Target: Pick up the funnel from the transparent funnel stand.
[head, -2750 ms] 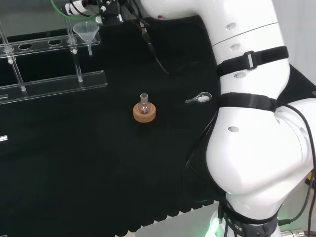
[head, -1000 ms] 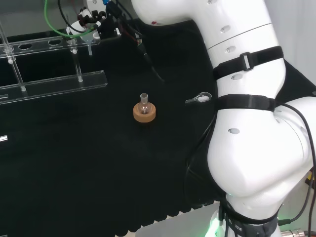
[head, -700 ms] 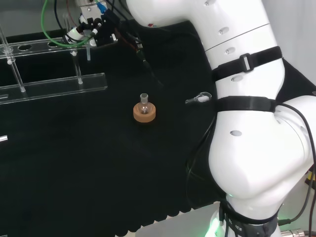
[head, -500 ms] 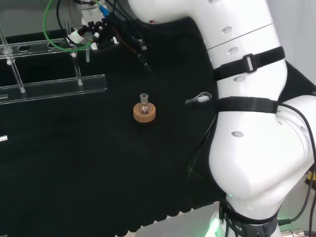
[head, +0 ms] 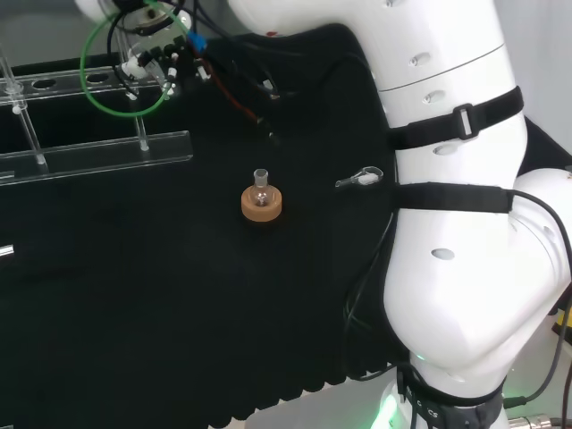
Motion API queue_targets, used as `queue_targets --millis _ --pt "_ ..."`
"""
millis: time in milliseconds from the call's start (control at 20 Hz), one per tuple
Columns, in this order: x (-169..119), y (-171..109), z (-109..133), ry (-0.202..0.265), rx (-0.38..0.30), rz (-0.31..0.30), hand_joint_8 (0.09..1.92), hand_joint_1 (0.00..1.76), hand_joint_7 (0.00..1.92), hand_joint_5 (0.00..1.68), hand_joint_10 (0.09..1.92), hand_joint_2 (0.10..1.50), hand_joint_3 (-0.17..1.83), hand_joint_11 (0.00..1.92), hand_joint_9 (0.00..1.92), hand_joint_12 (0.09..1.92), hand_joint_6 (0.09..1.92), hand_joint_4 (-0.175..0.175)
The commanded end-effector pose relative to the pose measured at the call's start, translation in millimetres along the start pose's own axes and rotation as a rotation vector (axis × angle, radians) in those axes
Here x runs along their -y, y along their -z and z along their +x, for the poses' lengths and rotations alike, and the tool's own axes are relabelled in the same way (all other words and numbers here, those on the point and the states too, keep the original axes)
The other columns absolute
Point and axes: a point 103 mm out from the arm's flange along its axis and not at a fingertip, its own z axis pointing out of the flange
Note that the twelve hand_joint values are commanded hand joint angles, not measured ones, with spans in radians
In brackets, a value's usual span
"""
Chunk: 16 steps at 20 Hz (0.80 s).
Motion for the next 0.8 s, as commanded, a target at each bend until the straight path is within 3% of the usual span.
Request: queue_targets --millis 50,150,350,550,650,800 --pt "3 12 21 -0.029 0.068 -0.232 1.32 1.12 1.32 1.09 1.05 0.98 0.11 1.91 1.78 1.25 0.78 -0.162" --pt "6 16 20 -0.031 0.073 -0.293 1.18 1.18 1.45 1.2 0.95 0.94 0.15 1.92 1.85 1.22 0.64 -0.172" --pt "9 41 2 -0.062 -0.038 -0.354 1.0 1.21 1.61 1.31 0.87 0.73 0.49 1.92 1.92 1.11 0.54 -0.175" --pt "9 74 -21 -0.093 -0.158 -0.354 0.98 1.22 1.65 1.33 0.89 0.68 0.58 1.92 1.92 1.07 0.54 -0.175" --pt "9 99 -47 -0.12 -0.233 -0.346 0.98 1.22 1.65 1.33 0.9 0.66 0.61 1.92 1.92 1.07 0.55 -0.175" --pt "20 134 -72 -0.114 -0.35 -0.337 0.99 1.22 1.66 1.33 0.9 0.65 0.63 1.92 1.92 1.06 0.55 -0.175"
